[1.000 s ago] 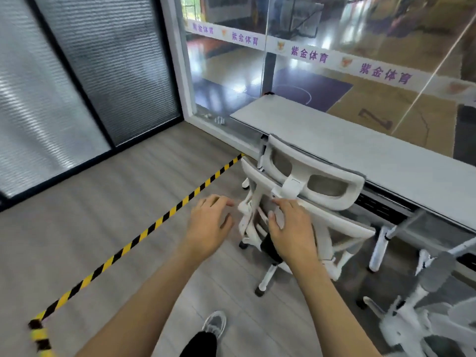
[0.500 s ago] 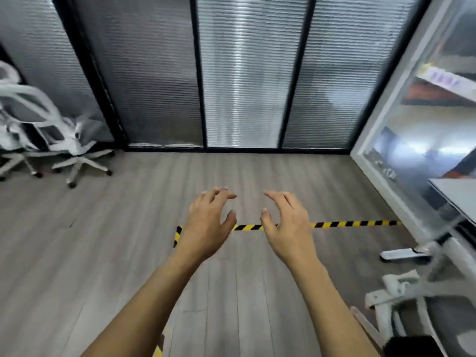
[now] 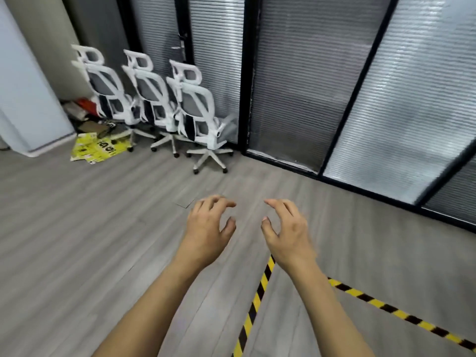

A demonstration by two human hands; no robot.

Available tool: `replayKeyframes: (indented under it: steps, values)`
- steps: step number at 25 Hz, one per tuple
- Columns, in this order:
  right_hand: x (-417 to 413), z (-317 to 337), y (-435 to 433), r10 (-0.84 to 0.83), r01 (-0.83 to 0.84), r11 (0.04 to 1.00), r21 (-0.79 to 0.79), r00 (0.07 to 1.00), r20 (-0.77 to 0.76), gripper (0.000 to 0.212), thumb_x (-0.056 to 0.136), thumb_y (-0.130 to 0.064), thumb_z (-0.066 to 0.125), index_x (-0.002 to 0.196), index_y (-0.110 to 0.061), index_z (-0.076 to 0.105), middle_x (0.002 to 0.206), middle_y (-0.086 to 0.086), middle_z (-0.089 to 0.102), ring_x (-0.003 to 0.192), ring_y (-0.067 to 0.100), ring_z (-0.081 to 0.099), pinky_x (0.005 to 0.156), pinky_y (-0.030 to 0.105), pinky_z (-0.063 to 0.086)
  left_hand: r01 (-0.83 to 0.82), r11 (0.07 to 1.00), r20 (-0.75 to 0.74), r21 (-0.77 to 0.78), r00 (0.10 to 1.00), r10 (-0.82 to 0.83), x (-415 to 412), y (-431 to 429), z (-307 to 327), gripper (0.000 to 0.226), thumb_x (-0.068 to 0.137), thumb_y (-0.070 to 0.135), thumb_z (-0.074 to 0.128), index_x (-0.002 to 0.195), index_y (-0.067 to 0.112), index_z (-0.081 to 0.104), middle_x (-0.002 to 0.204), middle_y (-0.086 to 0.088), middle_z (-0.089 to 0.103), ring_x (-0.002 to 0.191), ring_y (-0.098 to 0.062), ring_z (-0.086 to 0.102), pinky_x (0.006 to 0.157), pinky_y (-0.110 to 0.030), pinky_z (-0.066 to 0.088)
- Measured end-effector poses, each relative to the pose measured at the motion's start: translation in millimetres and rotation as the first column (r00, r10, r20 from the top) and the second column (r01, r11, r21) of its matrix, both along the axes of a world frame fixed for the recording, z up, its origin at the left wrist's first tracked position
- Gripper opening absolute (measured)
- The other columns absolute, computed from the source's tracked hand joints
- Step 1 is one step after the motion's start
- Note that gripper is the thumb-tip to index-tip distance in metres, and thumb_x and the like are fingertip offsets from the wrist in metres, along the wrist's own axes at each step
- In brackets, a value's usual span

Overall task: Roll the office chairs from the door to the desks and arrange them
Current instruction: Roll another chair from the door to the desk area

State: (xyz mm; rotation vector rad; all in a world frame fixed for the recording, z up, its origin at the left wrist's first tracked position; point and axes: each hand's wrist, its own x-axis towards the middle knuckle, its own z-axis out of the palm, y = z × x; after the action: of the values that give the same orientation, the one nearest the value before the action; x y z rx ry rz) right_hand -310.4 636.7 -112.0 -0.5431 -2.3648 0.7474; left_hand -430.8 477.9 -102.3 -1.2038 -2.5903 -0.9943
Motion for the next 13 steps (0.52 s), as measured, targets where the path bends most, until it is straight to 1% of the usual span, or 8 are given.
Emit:
replayKeyframes:
  steps: [2, 5, 9, 13]
  values:
    - [-62.2, -5.5, -1.4, 0.052, -0.052, 0.999, 0.004, 0.999, 0.009, 0.038, 0.093, -0.029, 0.056, 0.13, -0.029, 0.057, 0.12, -0.015, 0.053, 0.106, 0.006, 0.054, 0.095, 0.041, 0.049, -0.053, 0.999, 0.026, 0.006, 0.998, 0.053, -55.4, -9.5, -7.4, 0.034, 0.09, 0.04, 0.048, 0.121, 0.03, 0.059, 0.127, 0.007, 0.053, 0.121, -0.017, 0.046, 0.104, -0.037, 0.038]
    - [-156.6, -16.3, 11.2, 0.105, -0.105, 0.994, -0.003, 0.994, 0.023, 0.038, 0.094, -0.028, 0.057, 0.132, -0.03, 0.057, 0.121, -0.016, 0.052, 0.107, 0.007, 0.054, 0.097, 0.04, 0.048, -0.105, 0.994, 0.056, -0.015, 0.993, 0.106, -137.2, -6.8, -22.4, 0.03, 0.094, 0.039, 0.05, 0.124, 0.035, 0.054, 0.126, 0.013, 0.052, 0.121, -0.014, 0.045, 0.103, -0.038, 0.04]
    - [-303.4, -35.3, 44.3, 0.188, -0.188, 0.979, -0.077, 0.982, 0.001, 0.038, 0.093, -0.035, 0.052, 0.131, -0.033, 0.056, 0.122, -0.017, 0.052, 0.108, 0.009, 0.056, 0.095, 0.043, 0.049, -0.153, 0.987, 0.065, -0.052, 0.986, 0.156, -265.8, 19.6, -34.1, 0.038, 0.095, 0.035, 0.054, 0.132, 0.035, 0.048, 0.127, 0.013, 0.053, 0.12, -0.013, 0.045, 0.103, -0.038, 0.039]
    - [-450.4, -30.1, 79.0, 0.255, -0.253, 0.964, -0.085, 0.967, 0.006, 0.037, 0.094, -0.033, 0.055, 0.131, -0.035, 0.055, 0.123, -0.018, 0.05, 0.112, 0.007, 0.052, 0.099, 0.043, 0.047, -0.203, 0.975, 0.054, -0.087, 0.977, 0.208, -399.7, 46.6, -25.4, 0.036, 0.095, 0.035, 0.054, 0.131, 0.037, 0.048, 0.128, 0.014, 0.051, 0.119, -0.013, 0.045, 0.102, -0.038, 0.039]
